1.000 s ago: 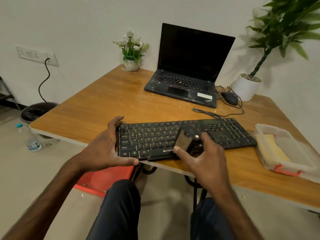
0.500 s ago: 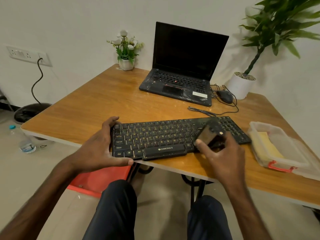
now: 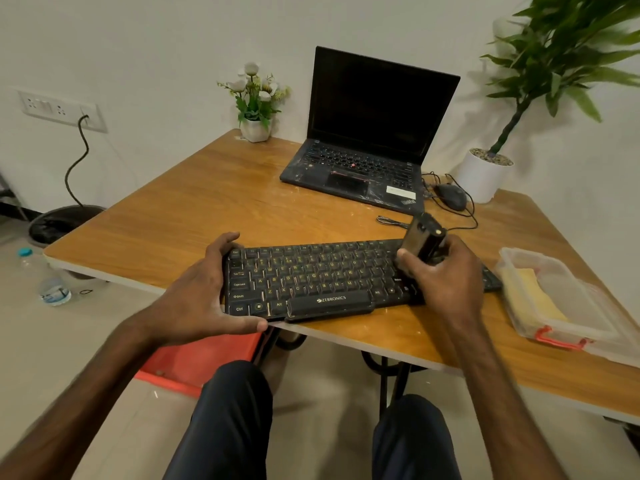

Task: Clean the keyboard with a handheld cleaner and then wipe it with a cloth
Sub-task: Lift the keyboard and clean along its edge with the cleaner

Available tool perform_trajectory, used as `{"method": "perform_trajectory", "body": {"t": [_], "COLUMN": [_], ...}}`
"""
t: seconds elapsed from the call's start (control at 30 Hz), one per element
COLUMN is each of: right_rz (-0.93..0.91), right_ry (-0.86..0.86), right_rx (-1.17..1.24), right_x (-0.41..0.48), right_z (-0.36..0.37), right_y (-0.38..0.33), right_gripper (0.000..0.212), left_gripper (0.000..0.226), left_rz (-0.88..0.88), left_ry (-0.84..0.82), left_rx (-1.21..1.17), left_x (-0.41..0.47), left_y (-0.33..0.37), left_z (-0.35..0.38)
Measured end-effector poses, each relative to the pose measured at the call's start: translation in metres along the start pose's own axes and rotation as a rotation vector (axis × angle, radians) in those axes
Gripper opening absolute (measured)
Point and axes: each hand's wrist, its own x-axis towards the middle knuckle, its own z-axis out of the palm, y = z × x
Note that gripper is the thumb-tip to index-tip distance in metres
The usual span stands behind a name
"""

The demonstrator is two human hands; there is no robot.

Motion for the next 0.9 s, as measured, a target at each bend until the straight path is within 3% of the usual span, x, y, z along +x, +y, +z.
{"method": "perform_trajectory", "body": {"t": [0.07, 0.17, 0.3, 0.43, 0.6, 0.8, 0.9], "right_rz": [0.058, 0.014, -0.218, -0.396, -0.265, -0.444, -0.464], "right_ry": [0.030, -0.082, -0.304, -0.334, -0.260, -0.462, -0.522], "right_rx": [-0.040, 0.003, 0.061, 0.020, -0.008, 0.171, 0.230], "right_x": [0.024, 0.025, -0.020, -0.033, 0.002, -0.079, -0.095], "right_z": [0.003, 0.027, 0.069, 0.089, 0.090, 0.087, 0.074], "right_y": [-0.001, -0.024, -0.080, -0.107, -0.101, -0.132, -0.118], "right_gripper": [0.052, 0.052, 0.045, 0.047, 0.053, 0.039, 0.042], "left_gripper": [0.144, 0.144, 0.140, 0.140, 0.143, 0.139, 0.144], "left_rz": [0.010, 0.014, 0.006, -0.004, -0.014, -0.008, 0.002], "left_ry": [0.004, 0.008, -0.006, -0.025, -0.033, -0.047, -0.032], "left_rx": [-0.013, -0.043, -0.077, -0.095, -0.106, -0.120, -0.158], "left_x": [0.000, 0.000, 0.000, 0.000, -0.001, 0.000, -0.002], "left_y": [-0.001, -0.002, -0.004, -0.006, -0.008, -0.015, -0.016], "left_z": [0.000, 0.000, 0.000, 0.000, 0.000, 0.002, 0.001]}}
